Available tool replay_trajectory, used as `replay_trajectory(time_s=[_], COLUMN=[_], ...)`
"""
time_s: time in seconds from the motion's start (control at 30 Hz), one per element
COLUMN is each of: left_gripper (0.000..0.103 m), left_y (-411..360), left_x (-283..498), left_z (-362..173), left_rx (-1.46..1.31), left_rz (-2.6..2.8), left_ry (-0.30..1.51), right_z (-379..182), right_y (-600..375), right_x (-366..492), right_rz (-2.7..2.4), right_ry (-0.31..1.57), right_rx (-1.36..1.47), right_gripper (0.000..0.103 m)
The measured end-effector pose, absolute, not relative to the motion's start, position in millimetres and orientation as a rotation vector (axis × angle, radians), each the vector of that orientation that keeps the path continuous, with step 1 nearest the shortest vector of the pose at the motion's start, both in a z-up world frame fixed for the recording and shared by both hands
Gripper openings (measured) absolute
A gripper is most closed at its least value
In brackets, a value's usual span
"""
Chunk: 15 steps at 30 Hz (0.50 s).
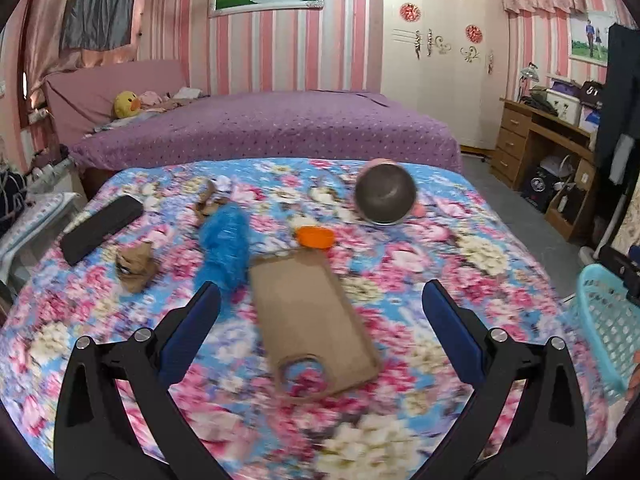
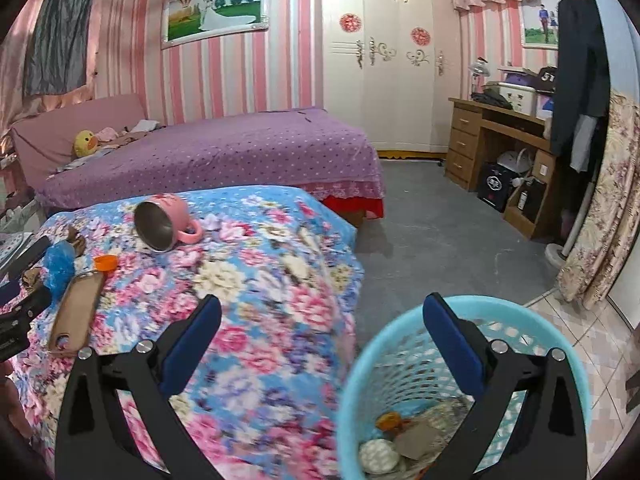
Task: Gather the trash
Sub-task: 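Move both open tools back over the bed toward the brown cloth and blue bag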
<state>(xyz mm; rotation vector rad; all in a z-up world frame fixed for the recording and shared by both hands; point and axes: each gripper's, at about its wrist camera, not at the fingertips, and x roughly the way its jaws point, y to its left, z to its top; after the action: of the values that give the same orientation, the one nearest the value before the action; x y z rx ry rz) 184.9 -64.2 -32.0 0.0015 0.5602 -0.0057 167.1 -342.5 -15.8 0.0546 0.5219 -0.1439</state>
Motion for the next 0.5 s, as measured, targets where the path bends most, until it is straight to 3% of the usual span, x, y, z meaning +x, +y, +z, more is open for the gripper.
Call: replay_trajectory(time_s=[0.5], left_gripper=[0.097], left_y=[8], left_x=[193], left_z=[-40], left_rx=[-0.005], left_rz=[-0.008], left_ry=[0.623], right_z=[-24], right_y=[-279], right_x=[199], right_rz=[-0.021], right_ry=[0.572], right_rx=[0.181], right_gripper=[0.099])
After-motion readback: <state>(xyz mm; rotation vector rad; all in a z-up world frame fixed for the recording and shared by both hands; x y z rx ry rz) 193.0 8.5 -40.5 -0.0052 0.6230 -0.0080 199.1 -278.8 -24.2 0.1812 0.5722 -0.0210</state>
